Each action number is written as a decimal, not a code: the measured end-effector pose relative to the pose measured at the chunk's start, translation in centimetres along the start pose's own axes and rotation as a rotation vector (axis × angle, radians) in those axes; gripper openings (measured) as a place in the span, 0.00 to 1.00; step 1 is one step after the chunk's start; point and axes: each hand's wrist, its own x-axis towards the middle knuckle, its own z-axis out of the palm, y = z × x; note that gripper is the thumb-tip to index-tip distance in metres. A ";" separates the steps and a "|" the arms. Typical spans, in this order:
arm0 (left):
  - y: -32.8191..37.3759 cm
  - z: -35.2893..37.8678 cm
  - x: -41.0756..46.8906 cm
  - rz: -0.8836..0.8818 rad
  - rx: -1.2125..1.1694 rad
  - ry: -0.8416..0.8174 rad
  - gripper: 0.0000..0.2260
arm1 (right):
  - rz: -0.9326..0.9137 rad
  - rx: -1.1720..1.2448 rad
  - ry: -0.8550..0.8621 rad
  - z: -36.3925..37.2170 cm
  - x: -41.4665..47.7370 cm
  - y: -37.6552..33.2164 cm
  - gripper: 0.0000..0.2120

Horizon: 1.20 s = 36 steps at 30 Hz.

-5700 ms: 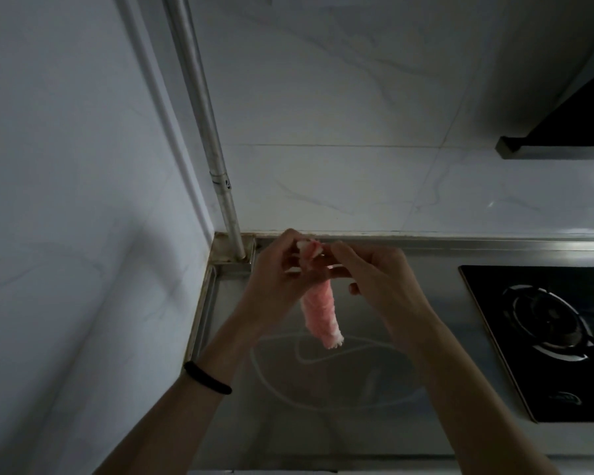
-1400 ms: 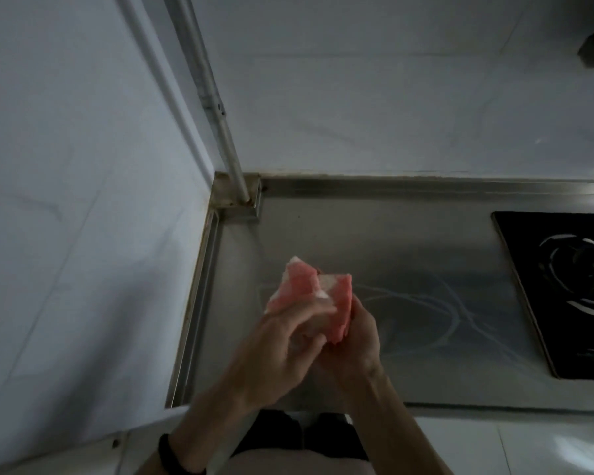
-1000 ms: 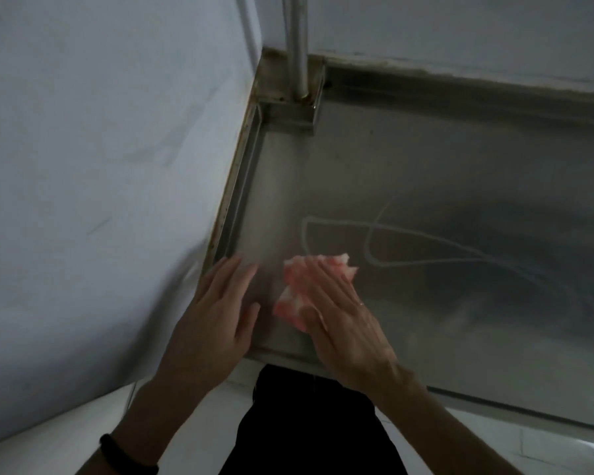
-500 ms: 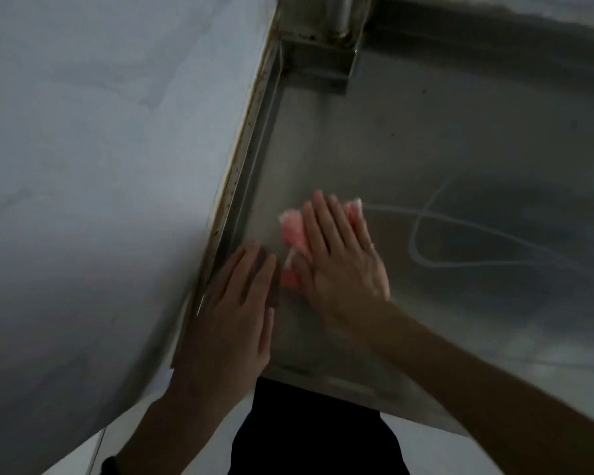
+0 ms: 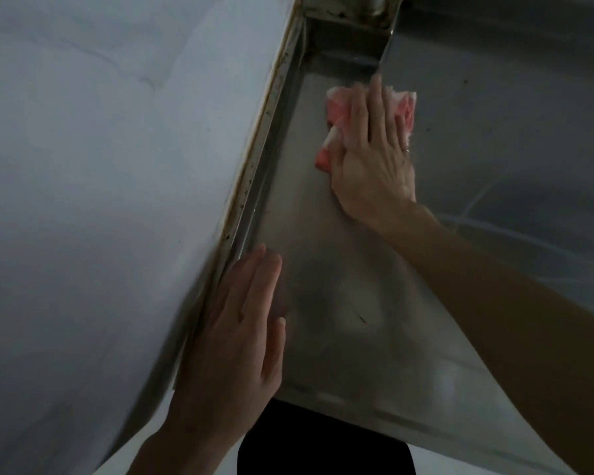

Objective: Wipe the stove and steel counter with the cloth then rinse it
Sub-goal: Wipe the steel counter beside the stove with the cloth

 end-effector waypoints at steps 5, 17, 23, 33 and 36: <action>0.3 0.5 0.9 -0.028 -0.064 0.029 0.26 | -0.031 -0.025 -0.057 1.2 -3.7 -1.7 0.34; 2.2 -1.0 5.9 0.064 -0.059 -0.009 0.29 | -0.362 -0.034 -0.129 3.3 -16.9 -5.3 0.38; 1.6 -1.0 5.7 0.101 -0.035 0.112 0.27 | -0.160 -0.095 -0.138 -0.4 1.9 -0.8 0.33; 2.7 -1.1 6.7 0.017 -0.077 0.067 0.27 | -0.094 -0.019 -0.113 1.4 -7.3 -3.2 0.34; 3.5 -0.2 8.2 0.035 -0.039 0.040 0.28 | -0.076 0.074 -0.044 3.1 -18.3 -5.5 0.33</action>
